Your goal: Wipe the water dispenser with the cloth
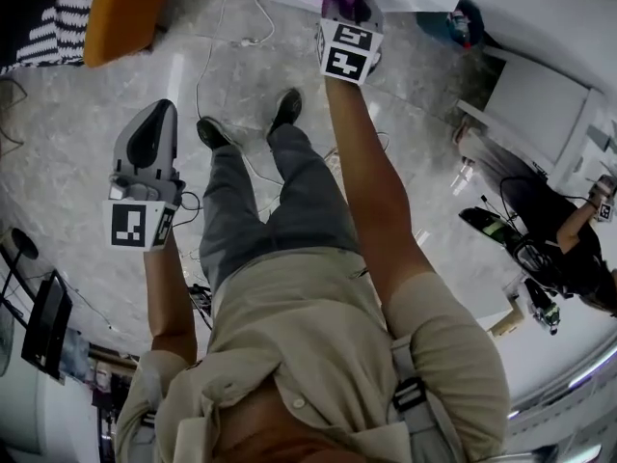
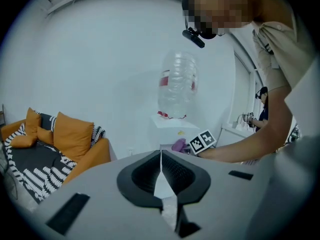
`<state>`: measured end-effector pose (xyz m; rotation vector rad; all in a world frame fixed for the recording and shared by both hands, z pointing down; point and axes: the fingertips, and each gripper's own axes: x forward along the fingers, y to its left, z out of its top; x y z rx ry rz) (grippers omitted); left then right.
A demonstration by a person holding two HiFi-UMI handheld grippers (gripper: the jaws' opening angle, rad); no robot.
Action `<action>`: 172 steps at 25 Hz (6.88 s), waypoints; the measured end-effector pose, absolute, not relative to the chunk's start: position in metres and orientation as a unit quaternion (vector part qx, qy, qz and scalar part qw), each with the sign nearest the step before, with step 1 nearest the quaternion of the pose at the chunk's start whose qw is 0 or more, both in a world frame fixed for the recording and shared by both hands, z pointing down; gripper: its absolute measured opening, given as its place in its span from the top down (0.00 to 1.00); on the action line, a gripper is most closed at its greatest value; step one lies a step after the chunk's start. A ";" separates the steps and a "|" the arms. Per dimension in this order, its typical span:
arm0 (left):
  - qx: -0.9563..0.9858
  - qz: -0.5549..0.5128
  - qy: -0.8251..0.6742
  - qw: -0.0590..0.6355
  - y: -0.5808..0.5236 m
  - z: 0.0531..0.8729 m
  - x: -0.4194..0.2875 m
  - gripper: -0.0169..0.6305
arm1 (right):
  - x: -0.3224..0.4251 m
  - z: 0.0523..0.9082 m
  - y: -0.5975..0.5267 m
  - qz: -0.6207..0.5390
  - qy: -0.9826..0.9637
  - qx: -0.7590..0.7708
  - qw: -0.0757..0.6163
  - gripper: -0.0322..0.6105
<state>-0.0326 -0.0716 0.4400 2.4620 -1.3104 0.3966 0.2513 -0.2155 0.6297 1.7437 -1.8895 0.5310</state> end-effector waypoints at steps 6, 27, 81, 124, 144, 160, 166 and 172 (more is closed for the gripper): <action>0.876 0.129 -0.436 0.162 -0.081 0.440 -0.016 0.94 | 0.372 0.614 -0.184 0.191 -0.612 0.721 0.262 0.82; 0.863 0.131 -0.458 0.168 -0.068 0.452 -0.049 0.94 | 0.166 0.622 -0.246 0.217 -0.714 0.632 0.207 0.82; 0.893 0.127 -0.408 0.144 -0.071 0.428 0.007 0.94 | 0.328 0.521 -0.199 0.186 -0.661 0.713 0.143 0.82; 0.897 0.149 -0.389 0.147 -0.050 0.464 -0.003 0.94 | 0.386 0.594 -0.172 0.230 -0.590 0.754 0.173 0.82; 0.871 0.125 -0.441 0.176 -0.046 0.472 -0.050 0.94 | 0.180 0.641 -0.207 0.230 -0.712 0.623 0.228 0.82; 0.883 0.131 -0.415 0.179 -0.066 0.483 -0.019 0.94 | 0.326 0.687 -0.174 0.287 -0.615 0.700 0.222 0.80; 0.892 0.128 -0.397 0.176 -0.070 0.483 0.008 0.94 | 0.372 0.698 -0.151 0.318 -0.560 0.740 0.195 0.82; 0.887 0.129 -0.405 0.183 -0.069 0.495 0.002 0.94 | 0.388 0.711 -0.161 0.305 -0.558 0.742 0.213 0.82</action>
